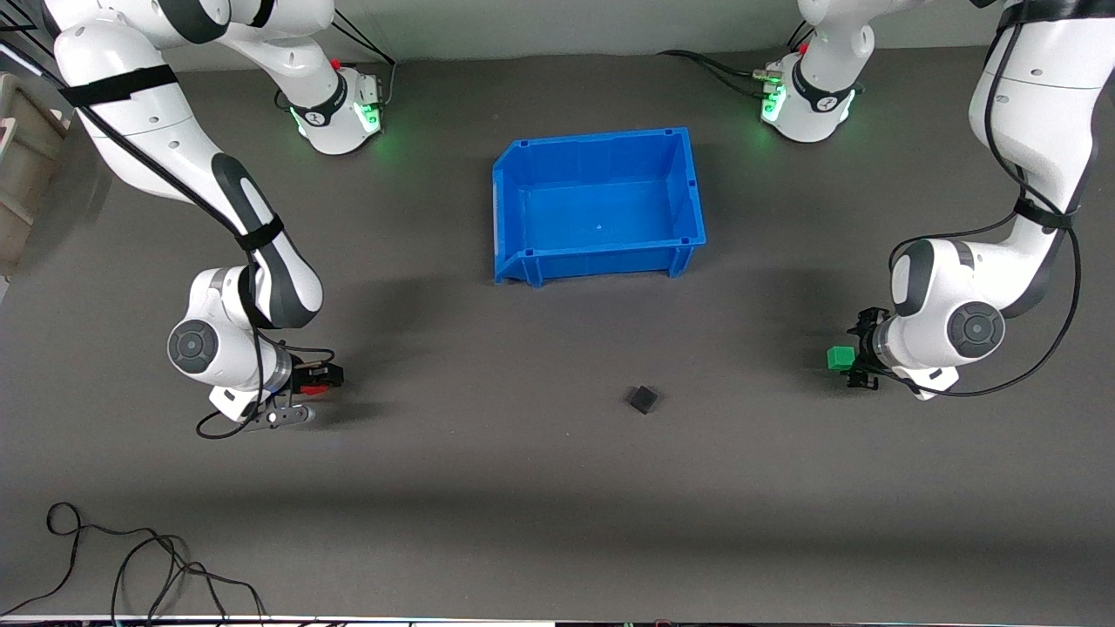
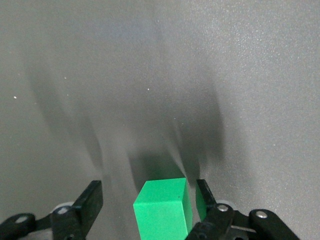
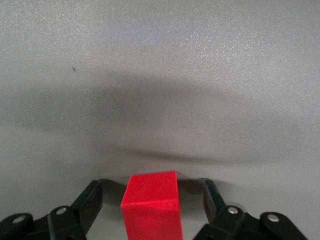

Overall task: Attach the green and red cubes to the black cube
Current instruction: 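Grasp and lift the red cube with the right gripper while the left gripper lifts green, then carry the red cube and green cube toward the black cube with both grippers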

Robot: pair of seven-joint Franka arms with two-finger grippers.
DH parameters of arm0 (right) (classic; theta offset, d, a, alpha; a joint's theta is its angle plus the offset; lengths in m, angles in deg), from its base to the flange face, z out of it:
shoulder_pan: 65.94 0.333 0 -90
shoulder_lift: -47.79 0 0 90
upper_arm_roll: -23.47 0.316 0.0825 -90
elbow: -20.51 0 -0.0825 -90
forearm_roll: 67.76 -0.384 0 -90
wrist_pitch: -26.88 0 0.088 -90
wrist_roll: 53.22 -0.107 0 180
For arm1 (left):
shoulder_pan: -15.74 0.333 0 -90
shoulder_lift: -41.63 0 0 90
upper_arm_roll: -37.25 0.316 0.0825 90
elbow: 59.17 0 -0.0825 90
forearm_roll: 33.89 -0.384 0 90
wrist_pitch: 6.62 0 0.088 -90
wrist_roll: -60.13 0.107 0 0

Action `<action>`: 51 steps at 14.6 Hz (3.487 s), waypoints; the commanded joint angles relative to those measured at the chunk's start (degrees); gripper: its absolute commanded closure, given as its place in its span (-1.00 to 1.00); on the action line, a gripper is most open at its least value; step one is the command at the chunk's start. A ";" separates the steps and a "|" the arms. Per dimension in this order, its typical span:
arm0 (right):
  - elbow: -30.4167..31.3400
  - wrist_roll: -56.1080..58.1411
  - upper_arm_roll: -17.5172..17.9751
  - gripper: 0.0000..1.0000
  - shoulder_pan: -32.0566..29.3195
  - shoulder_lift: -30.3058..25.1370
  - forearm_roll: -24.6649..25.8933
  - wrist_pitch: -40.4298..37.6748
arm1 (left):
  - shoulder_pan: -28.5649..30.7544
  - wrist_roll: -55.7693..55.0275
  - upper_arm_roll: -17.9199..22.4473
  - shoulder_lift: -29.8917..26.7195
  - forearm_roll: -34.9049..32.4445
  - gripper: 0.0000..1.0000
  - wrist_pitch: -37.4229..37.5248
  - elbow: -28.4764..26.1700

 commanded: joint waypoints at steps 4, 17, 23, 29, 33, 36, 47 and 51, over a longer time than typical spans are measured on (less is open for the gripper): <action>-1.23 1.02 -0.01 -0.81 -0.08 -0.03 -0.95 0.95 | -0.50 -2.18 0.00 -0.22 -1.21 -0.29 -1.02 -0.79; -1.32 0.58 0.16 0.69 -0.17 0.67 -1.12 0.95 | -1.11 -2.53 -0.70 -1.45 -2.79 0.88 5.57 5.36; -2.37 -10.98 0.16 1.00 0.18 -3.01 -14.96 -4.83 | -1.56 -2.79 -3.07 -1.19 -2.61 1.00 9.62 10.10; -10.09 -45.69 0.08 1.00 0.80 -5.22 -26.00 -18.18 | -8.22 -11.91 -6.50 3.90 -2.79 1.00 9.35 19.58; -11.78 -60.99 -0.27 1.00 4.83 -7.15 -25.91 -23.04 | -15.95 -30.08 -6.50 8.73 -3.40 1.00 8.65 25.39; -14.84 -77.06 -0.28 1.00 10.44 -5.41 -23.56 -22.43 | -22.98 -32.32 -5.28 11.73 -4.02 1.00 8.65 28.74; -34.11 -115.17 -0.19 1.00 23.65 11.65 -11.93 -19.81 | -25.64 -32.41 -3.43 19.37 -7.62 1.00 4.70 35.77; -36.64 -122.27 -0.10 1.00 26.19 14.90 -12.11 -15.23 | -26.51 -32.94 -3.34 20.52 -7.53 1.00 1.80 35.77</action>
